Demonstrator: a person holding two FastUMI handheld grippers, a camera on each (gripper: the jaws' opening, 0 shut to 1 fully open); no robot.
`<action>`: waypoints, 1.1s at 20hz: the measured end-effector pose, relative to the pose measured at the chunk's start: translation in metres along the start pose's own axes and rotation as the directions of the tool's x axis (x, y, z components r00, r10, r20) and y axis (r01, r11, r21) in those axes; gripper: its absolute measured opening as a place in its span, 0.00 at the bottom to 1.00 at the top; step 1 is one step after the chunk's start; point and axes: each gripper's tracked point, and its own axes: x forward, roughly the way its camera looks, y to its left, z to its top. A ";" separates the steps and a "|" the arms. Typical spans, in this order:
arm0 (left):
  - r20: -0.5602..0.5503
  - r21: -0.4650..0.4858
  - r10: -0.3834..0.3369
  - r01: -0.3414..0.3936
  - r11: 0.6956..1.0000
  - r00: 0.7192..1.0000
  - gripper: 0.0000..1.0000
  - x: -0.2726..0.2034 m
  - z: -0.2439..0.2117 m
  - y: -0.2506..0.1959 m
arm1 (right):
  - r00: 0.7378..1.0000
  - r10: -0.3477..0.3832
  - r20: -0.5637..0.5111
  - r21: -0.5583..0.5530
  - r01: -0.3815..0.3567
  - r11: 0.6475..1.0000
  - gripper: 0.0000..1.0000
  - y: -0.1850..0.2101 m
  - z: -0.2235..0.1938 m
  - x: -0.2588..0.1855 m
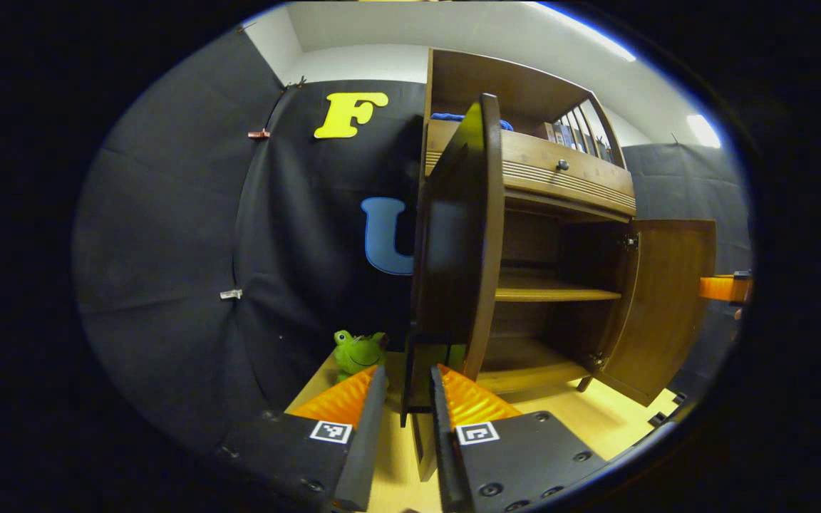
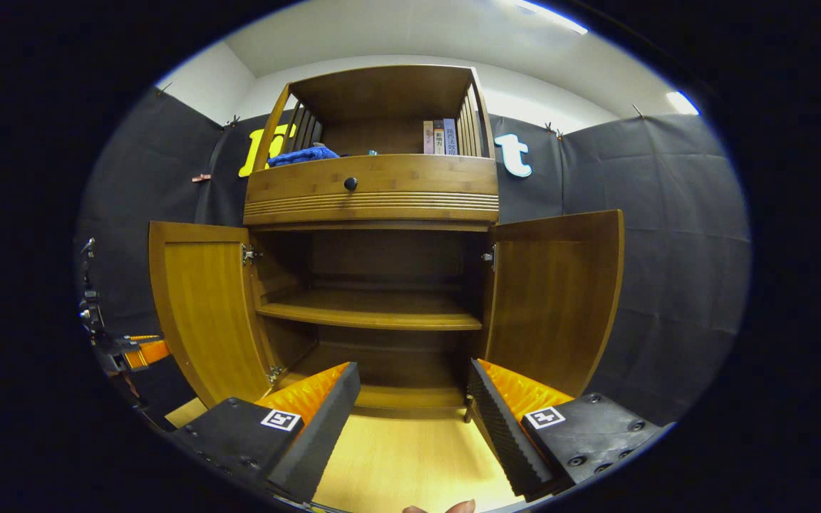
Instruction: Open the right door of the double-door shoe cabinet with the right hand, and open the left door with the left hand.
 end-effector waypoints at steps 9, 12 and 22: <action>-0.014 0.033 0.040 -0.040 0.999 0.999 0.96 -0.034 0.012 -0.029 | 0.998 0.056 0.020 -0.009 -0.056 0.998 0.98 0.020 0.004 0.012; 0.008 0.027 0.060 -0.060 0.998 0.998 0.96 -0.043 0.024 -0.043 | 0.997 0.074 0.021 -0.007 -0.074 0.997 0.98 0.029 0.003 0.013; 0.096 0.018 0.017 -0.019 1.000 0.995 0.96 -0.044 0.066 -0.092 | 0.998 0.052 0.036 -0.020 -0.052 0.998 0.96 0.022 0.001 0.007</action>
